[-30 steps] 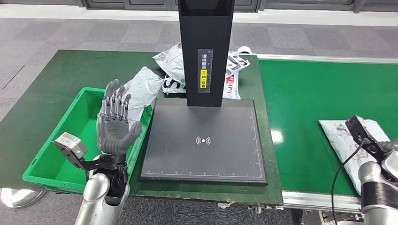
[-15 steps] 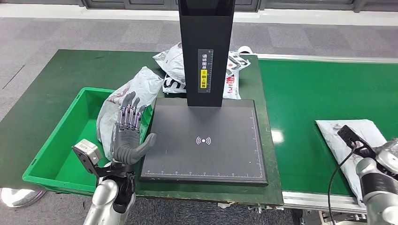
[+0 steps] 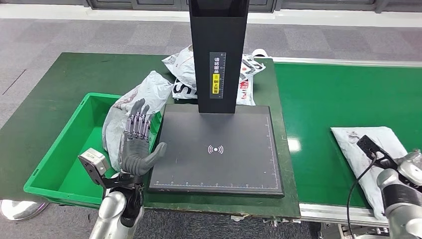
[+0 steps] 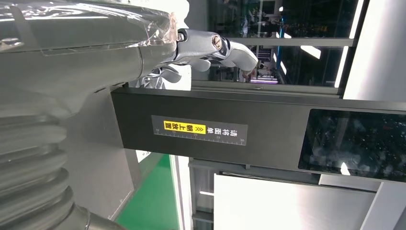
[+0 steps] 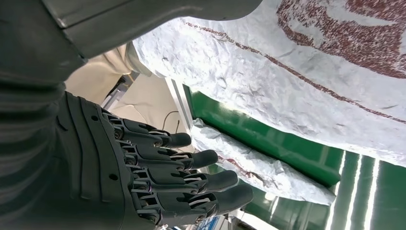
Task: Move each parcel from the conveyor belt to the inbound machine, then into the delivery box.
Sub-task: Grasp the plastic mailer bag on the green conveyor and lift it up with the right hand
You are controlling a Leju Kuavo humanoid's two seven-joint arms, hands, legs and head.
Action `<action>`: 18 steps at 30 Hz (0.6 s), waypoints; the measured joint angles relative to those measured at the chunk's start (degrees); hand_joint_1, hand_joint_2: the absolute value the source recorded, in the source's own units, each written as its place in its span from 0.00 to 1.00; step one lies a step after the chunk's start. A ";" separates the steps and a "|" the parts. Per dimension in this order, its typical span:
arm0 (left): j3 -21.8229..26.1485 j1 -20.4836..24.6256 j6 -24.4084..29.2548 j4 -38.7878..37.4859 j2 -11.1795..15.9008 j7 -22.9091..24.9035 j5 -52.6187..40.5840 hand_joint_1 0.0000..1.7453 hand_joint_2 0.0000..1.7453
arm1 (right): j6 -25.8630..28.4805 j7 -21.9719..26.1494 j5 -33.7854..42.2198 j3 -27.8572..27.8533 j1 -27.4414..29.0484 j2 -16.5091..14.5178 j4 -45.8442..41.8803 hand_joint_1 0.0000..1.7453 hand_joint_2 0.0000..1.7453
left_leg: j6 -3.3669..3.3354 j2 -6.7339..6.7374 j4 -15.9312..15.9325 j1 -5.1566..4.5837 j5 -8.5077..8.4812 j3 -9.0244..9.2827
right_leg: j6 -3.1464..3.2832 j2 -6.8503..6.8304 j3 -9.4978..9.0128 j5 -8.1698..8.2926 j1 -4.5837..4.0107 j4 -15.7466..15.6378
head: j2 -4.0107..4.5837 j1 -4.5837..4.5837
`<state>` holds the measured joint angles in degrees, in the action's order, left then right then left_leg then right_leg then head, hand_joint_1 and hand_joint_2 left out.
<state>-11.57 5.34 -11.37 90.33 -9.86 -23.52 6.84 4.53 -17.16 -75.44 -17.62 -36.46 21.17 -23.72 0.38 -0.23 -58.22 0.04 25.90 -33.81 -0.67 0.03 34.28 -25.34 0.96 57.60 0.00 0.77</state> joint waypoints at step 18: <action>-0.16 -0.06 -3.53 -4.60 -0.19 -0.69 -3.77 0.00 1.00 | -26.71 11.09 -1.03 6.26 -3.13 -1.01 4.97 0.00 1.00 | 0.02 -0.05 0.00 0.00 -0.03 0.00 | 0.01 -0.02 0.01 0.01 0.00 0.01 | 0.00 0.00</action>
<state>-11.74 5.28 -14.90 85.74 -10.05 -24.21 3.07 -22.17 -6.07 -76.47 -11.36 -39.59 20.16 -18.75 0.40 -0.28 -58.23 0.04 25.87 -33.81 -0.65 0.02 34.28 -25.33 0.96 57.61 0.00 0.76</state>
